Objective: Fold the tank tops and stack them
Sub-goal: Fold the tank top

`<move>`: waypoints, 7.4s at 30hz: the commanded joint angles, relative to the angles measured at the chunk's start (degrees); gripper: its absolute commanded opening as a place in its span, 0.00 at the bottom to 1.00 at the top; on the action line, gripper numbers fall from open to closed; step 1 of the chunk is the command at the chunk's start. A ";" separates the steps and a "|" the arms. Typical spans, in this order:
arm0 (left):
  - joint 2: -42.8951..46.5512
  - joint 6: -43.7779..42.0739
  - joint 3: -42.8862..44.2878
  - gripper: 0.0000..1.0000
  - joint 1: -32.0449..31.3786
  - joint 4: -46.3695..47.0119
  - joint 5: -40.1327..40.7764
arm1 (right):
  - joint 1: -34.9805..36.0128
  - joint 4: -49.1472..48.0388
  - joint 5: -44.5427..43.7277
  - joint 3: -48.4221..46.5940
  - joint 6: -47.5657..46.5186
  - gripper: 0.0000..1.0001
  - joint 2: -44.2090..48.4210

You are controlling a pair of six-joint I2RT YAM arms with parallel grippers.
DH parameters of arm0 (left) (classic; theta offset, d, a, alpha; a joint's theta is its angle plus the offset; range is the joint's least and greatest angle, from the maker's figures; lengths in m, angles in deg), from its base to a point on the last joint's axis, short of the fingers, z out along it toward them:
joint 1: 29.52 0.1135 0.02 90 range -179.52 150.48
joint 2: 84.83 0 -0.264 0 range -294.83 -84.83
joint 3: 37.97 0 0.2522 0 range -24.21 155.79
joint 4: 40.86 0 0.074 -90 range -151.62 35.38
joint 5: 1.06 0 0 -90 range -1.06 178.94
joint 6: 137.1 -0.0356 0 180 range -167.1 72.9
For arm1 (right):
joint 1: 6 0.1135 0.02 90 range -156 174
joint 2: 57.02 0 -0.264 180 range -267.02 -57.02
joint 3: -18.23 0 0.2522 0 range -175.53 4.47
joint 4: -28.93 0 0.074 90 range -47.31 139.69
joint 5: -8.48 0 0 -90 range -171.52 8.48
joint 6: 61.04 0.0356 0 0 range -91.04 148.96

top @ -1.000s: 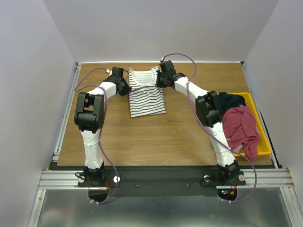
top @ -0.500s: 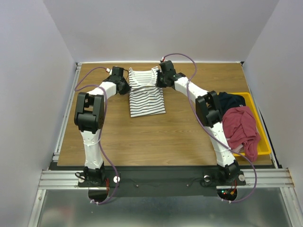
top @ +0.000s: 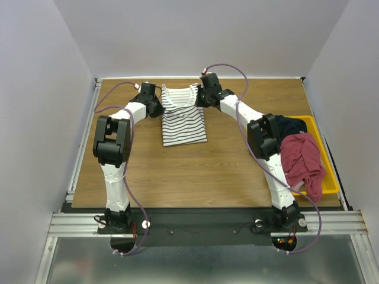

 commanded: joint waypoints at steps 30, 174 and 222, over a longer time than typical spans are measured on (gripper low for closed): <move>-0.87 -3.52 2.05 0.31 -1.72 7.59 -2.62 | -0.59 -5.72 -8.08 10.02 3.00 0.07 7.99; 36.81 16.50 -49.18 0.00 -11.12 13.39 -2.45 | 3.18 -22.77 8.18 70.73 17.32 0.00 42.43; 41.97 21.97 -25.75 0.00 -12.10 7.13 3.71 | 4.00 -6.42 3.95 59.17 16.01 0.00 55.91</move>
